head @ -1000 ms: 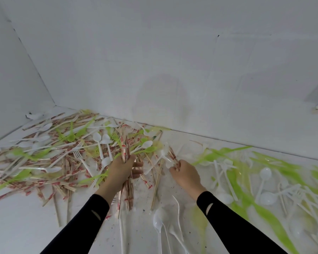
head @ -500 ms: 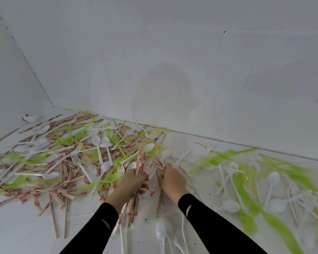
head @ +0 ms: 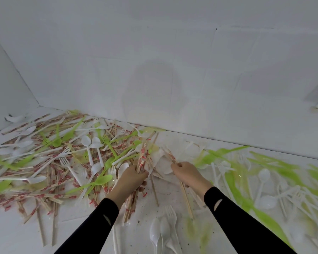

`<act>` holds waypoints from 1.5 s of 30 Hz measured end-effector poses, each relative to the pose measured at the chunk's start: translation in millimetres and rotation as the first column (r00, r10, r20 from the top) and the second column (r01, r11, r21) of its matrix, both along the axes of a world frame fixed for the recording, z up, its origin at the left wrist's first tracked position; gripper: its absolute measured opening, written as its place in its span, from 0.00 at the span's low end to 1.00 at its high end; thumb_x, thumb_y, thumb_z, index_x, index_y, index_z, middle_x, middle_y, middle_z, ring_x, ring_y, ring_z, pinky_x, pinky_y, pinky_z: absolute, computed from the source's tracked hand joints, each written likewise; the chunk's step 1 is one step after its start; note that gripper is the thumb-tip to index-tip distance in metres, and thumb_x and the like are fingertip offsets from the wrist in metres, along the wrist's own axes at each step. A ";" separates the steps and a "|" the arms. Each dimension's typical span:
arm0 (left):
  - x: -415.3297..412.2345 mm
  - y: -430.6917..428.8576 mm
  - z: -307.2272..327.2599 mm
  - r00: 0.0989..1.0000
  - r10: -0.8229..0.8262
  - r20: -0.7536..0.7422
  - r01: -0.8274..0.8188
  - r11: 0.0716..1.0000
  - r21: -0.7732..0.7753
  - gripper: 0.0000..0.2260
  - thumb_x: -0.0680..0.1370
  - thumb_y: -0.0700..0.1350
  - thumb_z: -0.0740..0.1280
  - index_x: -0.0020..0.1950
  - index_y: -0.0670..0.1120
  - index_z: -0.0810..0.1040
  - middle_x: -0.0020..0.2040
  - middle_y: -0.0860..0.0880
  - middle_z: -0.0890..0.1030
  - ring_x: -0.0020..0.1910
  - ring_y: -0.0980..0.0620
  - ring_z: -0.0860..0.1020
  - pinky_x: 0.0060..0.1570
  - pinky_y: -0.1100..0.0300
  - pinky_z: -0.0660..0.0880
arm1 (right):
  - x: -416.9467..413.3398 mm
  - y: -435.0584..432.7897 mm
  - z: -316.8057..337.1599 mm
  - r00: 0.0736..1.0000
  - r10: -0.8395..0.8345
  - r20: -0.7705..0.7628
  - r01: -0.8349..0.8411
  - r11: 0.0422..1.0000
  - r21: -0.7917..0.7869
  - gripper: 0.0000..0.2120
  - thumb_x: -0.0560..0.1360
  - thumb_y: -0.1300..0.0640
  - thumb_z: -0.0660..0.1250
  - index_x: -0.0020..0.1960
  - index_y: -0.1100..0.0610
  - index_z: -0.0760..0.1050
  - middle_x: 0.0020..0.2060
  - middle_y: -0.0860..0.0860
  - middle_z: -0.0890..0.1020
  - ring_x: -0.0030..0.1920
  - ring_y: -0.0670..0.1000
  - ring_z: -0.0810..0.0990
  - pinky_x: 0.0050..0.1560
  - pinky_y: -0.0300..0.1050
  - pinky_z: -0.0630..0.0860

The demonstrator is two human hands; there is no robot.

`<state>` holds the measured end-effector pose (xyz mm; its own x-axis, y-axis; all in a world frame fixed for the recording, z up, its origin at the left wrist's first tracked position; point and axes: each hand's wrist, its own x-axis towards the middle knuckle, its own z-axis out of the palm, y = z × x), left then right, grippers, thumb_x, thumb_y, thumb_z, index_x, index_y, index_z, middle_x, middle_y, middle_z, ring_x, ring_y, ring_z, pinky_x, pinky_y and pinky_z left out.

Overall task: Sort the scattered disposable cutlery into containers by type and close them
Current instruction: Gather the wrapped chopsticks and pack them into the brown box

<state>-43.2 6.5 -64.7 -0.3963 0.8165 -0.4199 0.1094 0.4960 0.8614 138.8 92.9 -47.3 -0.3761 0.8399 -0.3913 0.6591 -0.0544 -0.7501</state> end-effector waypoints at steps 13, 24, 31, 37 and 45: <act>2.9 49.0 3.9 0.835 -0.146 -0.530 0.173 0.985 0.001 0.12 0.76 0.41 0.64 0.35 0.46 0.66 0.30 0.49 0.69 0.29 0.48 0.69 0.31 0.57 0.65 | -23.7 32.4 -17.1 0.980 -0.013 0.197 -0.043 0.961 0.274 0.10 0.80 0.51 0.60 0.46 0.56 0.74 0.40 0.52 0.77 0.46 0.57 0.79 0.40 0.44 0.68; -13.9 43.3 -18.0 0.584 -0.422 -0.694 0.423 0.887 -0.184 0.07 0.78 0.47 0.67 0.55 0.48 0.78 0.48 0.51 0.72 0.52 0.48 0.75 0.49 0.52 0.75 | 6.2 42.9 -23.9 0.953 -0.027 0.301 -0.045 0.972 0.232 0.03 0.72 0.56 0.64 0.41 0.54 0.73 0.33 0.49 0.82 0.37 0.52 0.81 0.32 0.41 0.67; -7.6 26.0 7.9 0.579 -0.242 -0.778 0.557 0.815 0.160 0.10 0.74 0.55 0.72 0.44 0.49 0.81 0.37 0.57 0.77 0.43 0.55 0.75 0.41 0.59 0.72 | 48.4 48.5 -5.7 0.968 -0.230 -0.100 0.246 0.946 0.213 0.07 0.79 0.53 0.62 0.46 0.57 0.73 0.32 0.52 0.77 0.26 0.48 0.74 0.28 0.40 0.67; 16.6 9.5 23.1 0.406 -0.362 -0.839 0.767 0.635 0.098 0.07 0.78 0.42 0.67 0.54 0.48 0.81 0.46 0.51 0.83 0.43 0.53 0.78 0.44 0.59 0.75 | 66.8 42.0 23.4 0.912 -0.326 -0.248 0.347 0.937 0.046 0.05 0.82 0.53 0.57 0.51 0.53 0.70 0.33 0.50 0.68 0.29 0.49 0.65 0.25 0.40 0.64; 16.0 22.9 -21.7 0.006 -0.444 -0.896 0.650 0.683 -0.334 0.25 0.77 0.34 0.61 0.73 0.49 0.68 0.77 0.51 0.63 0.59 0.43 0.77 0.55 0.51 0.73 | 91.3 20.3 56.4 0.793 -0.411 -0.450 0.427 0.901 -0.072 0.04 0.83 0.52 0.58 0.50 0.50 0.69 0.49 0.51 0.72 0.38 0.54 0.85 0.23 0.40 0.63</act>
<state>-27.2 29.4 -86.4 0.2092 0.9770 -0.0406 0.9777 -0.2098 -0.0112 230.1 113.3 9.1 -0.1098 0.9647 -0.2394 0.1728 -0.2187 -0.9604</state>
